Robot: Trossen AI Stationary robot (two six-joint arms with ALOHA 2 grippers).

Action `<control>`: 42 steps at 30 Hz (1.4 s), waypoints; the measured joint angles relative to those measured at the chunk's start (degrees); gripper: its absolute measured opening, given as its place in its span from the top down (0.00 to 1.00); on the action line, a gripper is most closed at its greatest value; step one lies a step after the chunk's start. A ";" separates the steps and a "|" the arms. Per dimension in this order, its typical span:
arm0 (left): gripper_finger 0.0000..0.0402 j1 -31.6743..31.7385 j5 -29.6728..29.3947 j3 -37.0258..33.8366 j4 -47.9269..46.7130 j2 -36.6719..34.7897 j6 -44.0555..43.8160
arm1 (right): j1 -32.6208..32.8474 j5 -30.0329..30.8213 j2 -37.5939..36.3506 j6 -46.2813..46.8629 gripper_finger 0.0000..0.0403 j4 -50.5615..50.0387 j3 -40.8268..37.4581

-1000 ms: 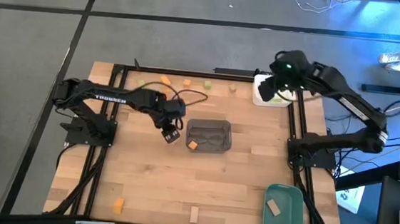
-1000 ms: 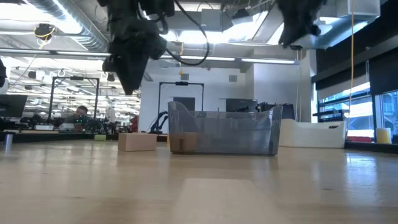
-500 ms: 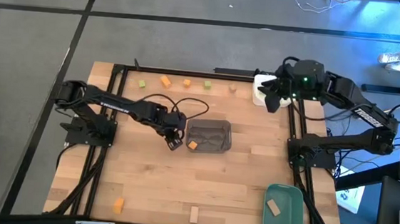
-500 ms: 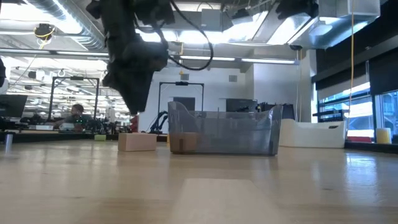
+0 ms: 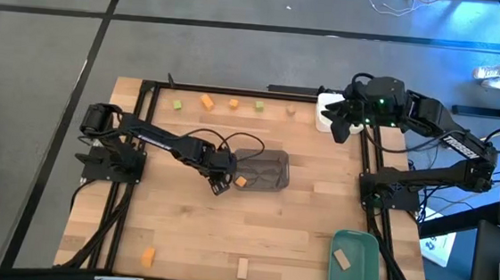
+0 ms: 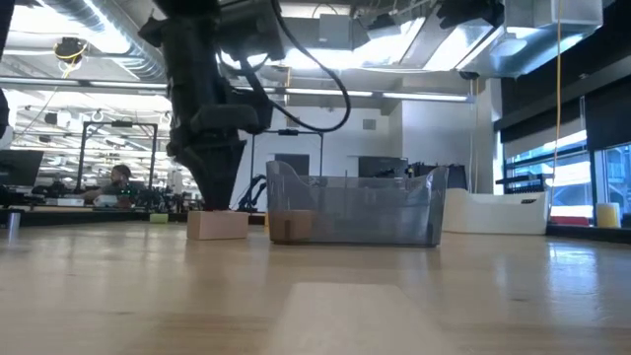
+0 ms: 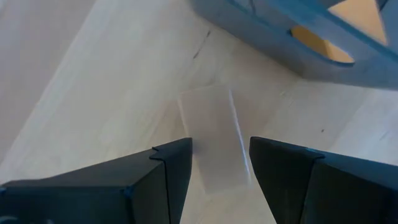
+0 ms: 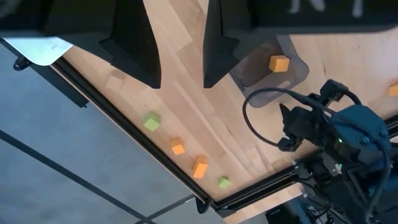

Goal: Sort & place blocks by color
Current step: Put the brown block into the blue bin

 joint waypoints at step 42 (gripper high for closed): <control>0.72 -0.40 5.62 -0.14 -0.98 -15.31 4.97 | -0.03 -5.35 0.88 -2.52 0.70 -0.03 -0.09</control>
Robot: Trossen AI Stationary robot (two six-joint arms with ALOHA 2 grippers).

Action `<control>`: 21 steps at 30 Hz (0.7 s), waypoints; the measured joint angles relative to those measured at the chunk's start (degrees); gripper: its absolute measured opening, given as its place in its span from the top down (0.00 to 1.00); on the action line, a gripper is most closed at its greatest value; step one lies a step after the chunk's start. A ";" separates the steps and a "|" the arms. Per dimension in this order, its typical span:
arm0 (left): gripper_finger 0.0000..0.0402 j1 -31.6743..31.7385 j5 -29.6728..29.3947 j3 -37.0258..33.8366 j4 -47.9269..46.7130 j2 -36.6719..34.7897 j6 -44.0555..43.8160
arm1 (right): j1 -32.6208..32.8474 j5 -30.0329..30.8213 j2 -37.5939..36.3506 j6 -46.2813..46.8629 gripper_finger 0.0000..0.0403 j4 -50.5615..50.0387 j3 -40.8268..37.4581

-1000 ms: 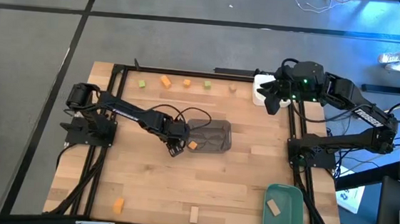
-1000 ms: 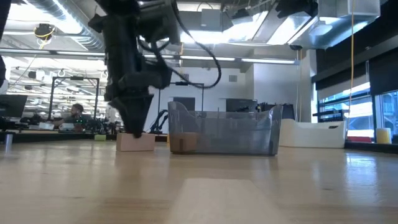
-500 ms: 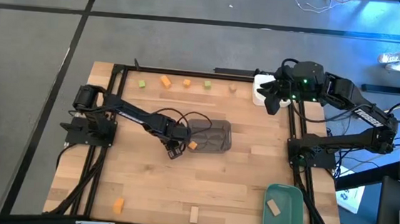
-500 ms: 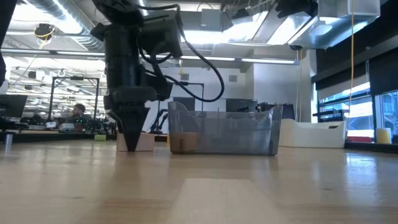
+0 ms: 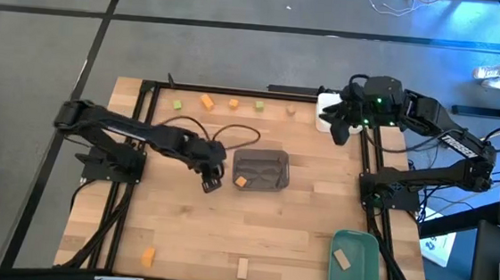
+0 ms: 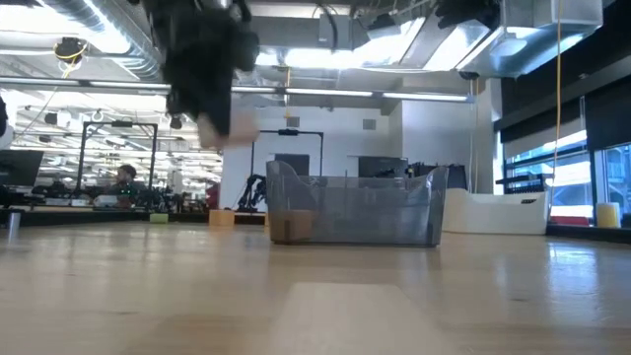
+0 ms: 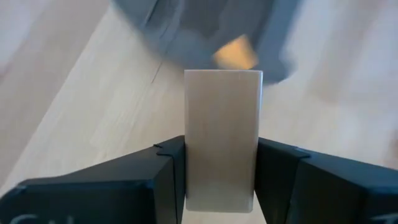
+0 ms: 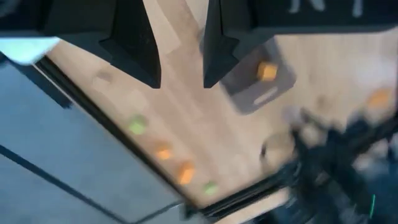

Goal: Sort & place blocks by color
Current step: Put the brown block into the blue bin

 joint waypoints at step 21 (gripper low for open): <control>0.72 2.98 14.57 0.14 13.45 -9.97 3.61 | 13.41 -15.48 18.20 -36.53 0.70 16.00 0.00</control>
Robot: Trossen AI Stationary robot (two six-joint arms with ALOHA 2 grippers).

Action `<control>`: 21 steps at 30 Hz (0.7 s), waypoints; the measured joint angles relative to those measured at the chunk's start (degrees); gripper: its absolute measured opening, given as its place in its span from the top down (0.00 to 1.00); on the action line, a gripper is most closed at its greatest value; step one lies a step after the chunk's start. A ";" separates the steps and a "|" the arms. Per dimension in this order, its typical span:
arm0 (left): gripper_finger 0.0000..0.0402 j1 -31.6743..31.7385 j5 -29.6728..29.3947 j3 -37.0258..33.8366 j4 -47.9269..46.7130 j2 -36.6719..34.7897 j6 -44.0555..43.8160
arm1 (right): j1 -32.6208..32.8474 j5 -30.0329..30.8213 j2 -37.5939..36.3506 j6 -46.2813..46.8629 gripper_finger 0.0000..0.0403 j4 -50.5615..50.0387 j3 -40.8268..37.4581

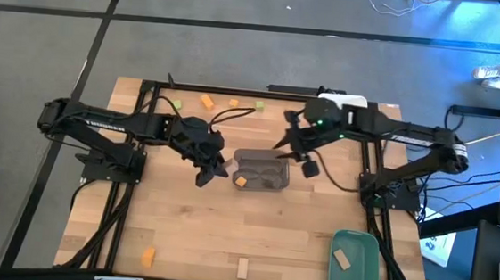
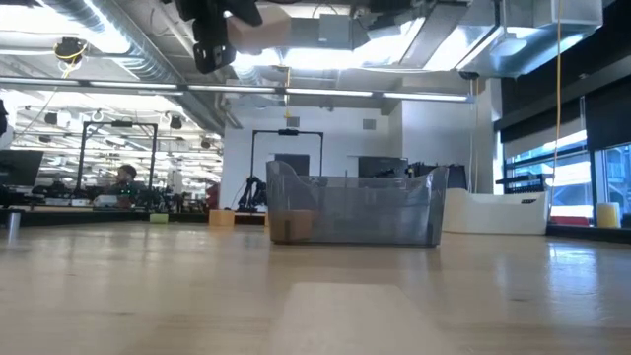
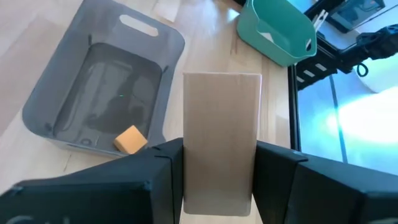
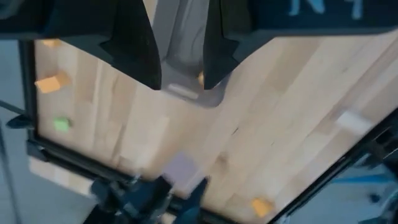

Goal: Sort & place blocks by color
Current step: Put the brown block into the blue bin

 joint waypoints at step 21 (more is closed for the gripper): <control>0.72 -0.02 3.82 0.00 0.44 0.02 0.06 | 4.01 3.94 7.22 0.13 0.86 12.97 0.00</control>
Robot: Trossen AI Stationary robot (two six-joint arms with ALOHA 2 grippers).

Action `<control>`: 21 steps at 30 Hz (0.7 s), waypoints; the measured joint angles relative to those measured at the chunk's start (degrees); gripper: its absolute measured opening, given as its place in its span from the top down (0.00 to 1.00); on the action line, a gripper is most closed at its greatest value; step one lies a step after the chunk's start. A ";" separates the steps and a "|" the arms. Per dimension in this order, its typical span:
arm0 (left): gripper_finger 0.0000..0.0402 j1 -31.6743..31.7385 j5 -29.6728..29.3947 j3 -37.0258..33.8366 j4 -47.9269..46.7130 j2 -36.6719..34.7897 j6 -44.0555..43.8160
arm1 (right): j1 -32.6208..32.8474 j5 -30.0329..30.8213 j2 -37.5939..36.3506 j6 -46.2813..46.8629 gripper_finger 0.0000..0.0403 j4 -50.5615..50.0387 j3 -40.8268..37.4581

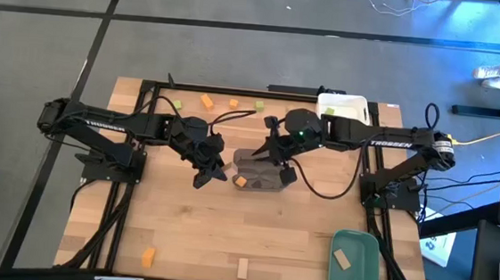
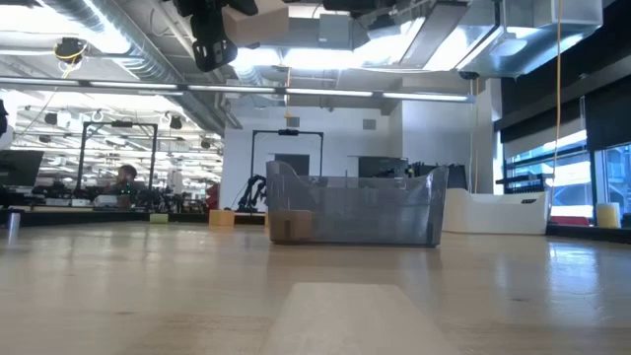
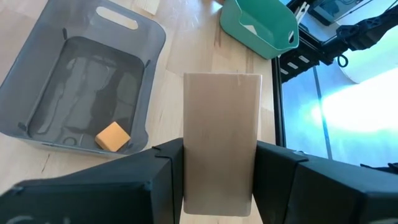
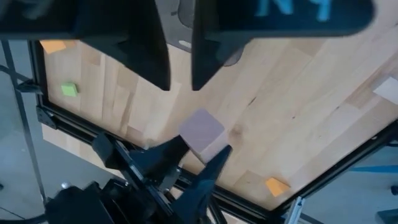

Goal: Sort & place blocks by color
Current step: Put the brown block into the blue bin

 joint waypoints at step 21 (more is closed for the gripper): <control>0.72 0.02 -0.04 0.00 0.38 0.02 0.36 | 1.34 -0.05 4.36 -0.27 0.58 6.86 0.02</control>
